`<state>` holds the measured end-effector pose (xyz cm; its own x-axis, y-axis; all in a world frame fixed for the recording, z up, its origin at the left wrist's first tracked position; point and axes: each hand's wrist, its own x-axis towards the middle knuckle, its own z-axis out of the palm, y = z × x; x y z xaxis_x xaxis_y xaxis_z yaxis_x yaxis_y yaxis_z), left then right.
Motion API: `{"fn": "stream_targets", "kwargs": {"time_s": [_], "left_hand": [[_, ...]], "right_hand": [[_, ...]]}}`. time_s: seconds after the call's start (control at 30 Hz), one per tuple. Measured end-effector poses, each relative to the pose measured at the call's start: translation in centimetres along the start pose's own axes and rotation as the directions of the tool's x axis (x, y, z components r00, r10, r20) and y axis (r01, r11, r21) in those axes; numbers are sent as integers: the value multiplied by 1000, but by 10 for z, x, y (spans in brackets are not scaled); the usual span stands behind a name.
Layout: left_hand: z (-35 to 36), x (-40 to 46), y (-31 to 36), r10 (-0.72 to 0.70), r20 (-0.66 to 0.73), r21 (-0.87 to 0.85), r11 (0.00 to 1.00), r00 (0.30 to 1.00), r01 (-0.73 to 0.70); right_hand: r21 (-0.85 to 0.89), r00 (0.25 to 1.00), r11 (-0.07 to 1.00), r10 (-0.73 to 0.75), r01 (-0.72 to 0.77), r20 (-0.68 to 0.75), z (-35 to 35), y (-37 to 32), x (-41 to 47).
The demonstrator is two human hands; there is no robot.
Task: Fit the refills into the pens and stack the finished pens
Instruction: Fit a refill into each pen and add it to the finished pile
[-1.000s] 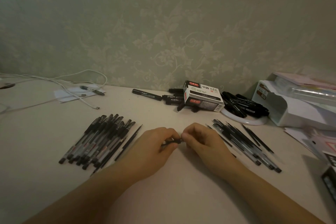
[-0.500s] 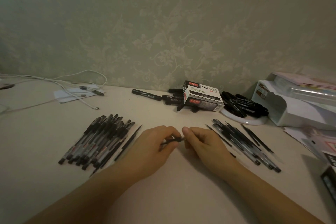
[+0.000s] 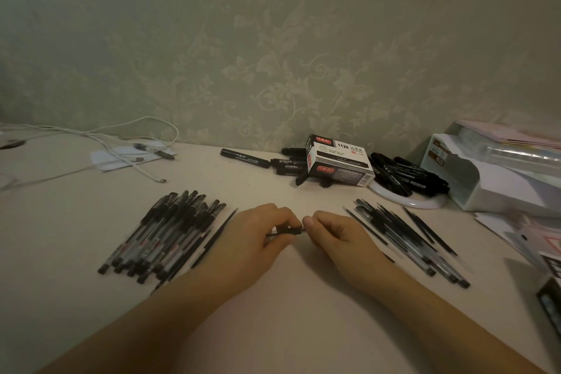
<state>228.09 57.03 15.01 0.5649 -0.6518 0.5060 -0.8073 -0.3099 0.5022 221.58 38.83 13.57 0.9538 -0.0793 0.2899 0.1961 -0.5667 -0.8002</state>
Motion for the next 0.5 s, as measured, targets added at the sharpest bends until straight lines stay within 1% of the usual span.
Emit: {"fn": "stream_targets", "kwargs": {"time_s": [0.1, 0.17, 0.2, 0.23, 0.27, 0.3, 0.37, 0.5], "left_hand": [[-1, 1, 2, 1, -21, 3, 1000, 1000, -1], [0, 0, 2, -30, -42, -8, 1000, 999, 30], [0, 0, 1, -56, -50, -11, 998, 997, 55], [1, -1, 0, -83, -54, -12, 997, 995, 83], [1, -2, -2, -109, -56, -9, 994, 992, 109], [1, -2, -4, -133, -58, -3, 991, 989, 133], [1, -2, -8, -171, -66, -4, 985, 983, 171], [1, -2, -10, -189, -53, 12, 982, 981, 190]], "right_hand": [[26, 1000, 1000, 1, 0, -17, 1, -3, -2], [29, 996, 999, -15, 18, -93, 2, -5, -3], [0, 988, 1000, -24, 24, -150, 2, -5, -4], [-62, 976, 998, -36, 23, -217, 1, -5, -3], [-159, 960, 987, -57, 13, -275, 0, -4, -3], [-270, 949, 963, -88, 3, -304, -2, -3, -3], [-432, 955, 902, -126, -2, -267, -2, 1, -3], [-548, 982, 836, -91, -16, -168, 1, 5, -3]]}}
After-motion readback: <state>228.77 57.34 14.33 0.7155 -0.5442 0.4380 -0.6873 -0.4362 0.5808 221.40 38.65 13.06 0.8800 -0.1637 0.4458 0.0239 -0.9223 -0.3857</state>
